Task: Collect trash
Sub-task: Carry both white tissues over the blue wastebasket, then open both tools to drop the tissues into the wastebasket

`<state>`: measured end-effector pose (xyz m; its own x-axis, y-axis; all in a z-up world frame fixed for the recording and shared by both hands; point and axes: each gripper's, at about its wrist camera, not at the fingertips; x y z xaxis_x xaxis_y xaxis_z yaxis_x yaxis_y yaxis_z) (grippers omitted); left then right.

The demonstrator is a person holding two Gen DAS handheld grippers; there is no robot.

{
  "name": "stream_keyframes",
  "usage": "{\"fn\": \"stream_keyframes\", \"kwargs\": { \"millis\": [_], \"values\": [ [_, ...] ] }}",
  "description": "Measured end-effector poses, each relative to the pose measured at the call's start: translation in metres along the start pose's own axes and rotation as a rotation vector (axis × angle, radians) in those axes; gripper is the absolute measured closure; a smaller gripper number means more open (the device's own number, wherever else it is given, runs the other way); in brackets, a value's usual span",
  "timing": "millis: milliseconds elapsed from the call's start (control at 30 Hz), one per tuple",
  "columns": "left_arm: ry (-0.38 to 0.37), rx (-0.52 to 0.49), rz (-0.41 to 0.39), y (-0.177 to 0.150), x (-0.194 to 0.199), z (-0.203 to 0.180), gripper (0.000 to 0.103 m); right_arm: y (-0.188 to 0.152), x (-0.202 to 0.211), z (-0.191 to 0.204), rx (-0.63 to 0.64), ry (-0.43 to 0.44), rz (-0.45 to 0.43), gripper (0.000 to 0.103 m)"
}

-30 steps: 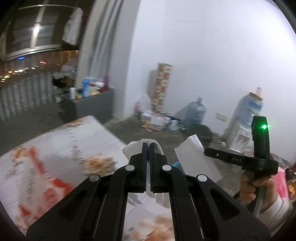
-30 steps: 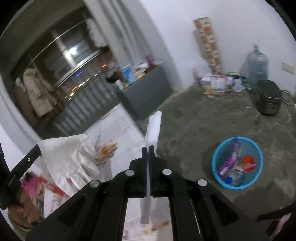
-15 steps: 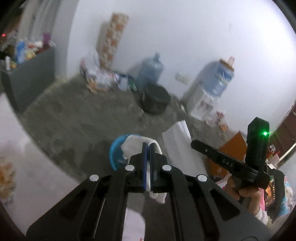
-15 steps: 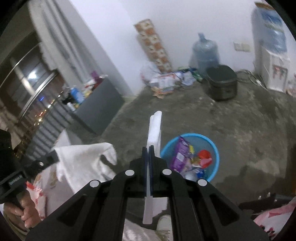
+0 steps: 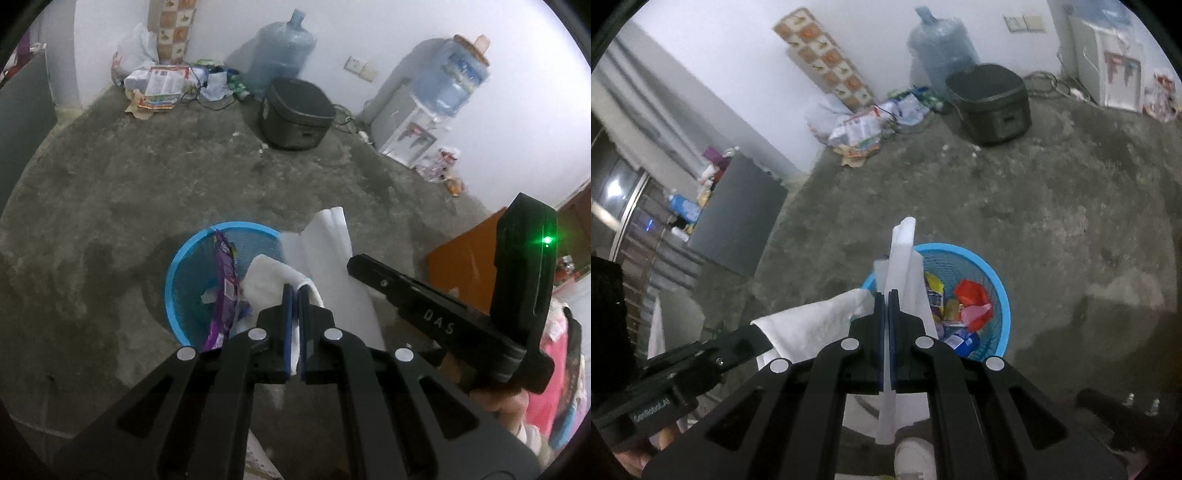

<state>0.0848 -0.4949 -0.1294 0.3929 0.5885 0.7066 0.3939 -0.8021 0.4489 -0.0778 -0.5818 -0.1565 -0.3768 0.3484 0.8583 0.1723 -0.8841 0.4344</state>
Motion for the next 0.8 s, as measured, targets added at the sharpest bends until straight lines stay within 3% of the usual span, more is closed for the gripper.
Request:
{"fn": "stream_keyframes", "kwargs": {
  "millis": [67,100,167,233,367,433,533,800],
  "values": [
    [0.013,0.002,0.017,0.007,-0.017,0.005,0.089,0.002,-0.023,-0.006,-0.036,0.009,0.036,0.099],
    [0.02,0.007,0.02,0.01,-0.021,0.007,0.077,0.003,-0.033,-0.01,-0.055,0.006,0.058,0.098],
    [0.027,0.029,0.016,0.013,-0.024,0.012,0.072,0.001,-0.05,-0.016,-0.079,0.0,0.097,0.086],
    [0.024,0.04,0.015,0.016,-0.027,0.012,0.067,-0.002,-0.059,-0.023,-0.112,-0.021,0.115,0.068],
    [0.026,0.023,-0.006,0.016,-0.018,0.007,0.056,-0.01,-0.053,-0.033,-0.16,-0.01,0.107,0.049],
    [0.025,0.01,-0.019,0.011,-0.008,0.0,0.05,-0.013,-0.043,-0.033,-0.172,0.018,0.097,0.036],
    [0.033,-0.022,-0.056,0.005,0.017,-0.016,0.04,-0.014,-0.014,-0.032,-0.174,0.074,0.048,0.026],
    [0.107,-0.072,-0.183,-0.033,0.116,-0.055,0.028,-0.028,0.066,0.006,-0.037,0.097,-0.067,0.023]
  ]
}}
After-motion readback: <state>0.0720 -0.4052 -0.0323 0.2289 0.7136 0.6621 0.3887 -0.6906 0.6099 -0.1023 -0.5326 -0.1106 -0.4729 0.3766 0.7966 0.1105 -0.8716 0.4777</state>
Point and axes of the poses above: each gripper's, at about its wrist camera, not at the fingertips, and x roughly against the way its jaws point, z to its left, y to its top, and after that the axes turned 14 degrees about -y, right-handed
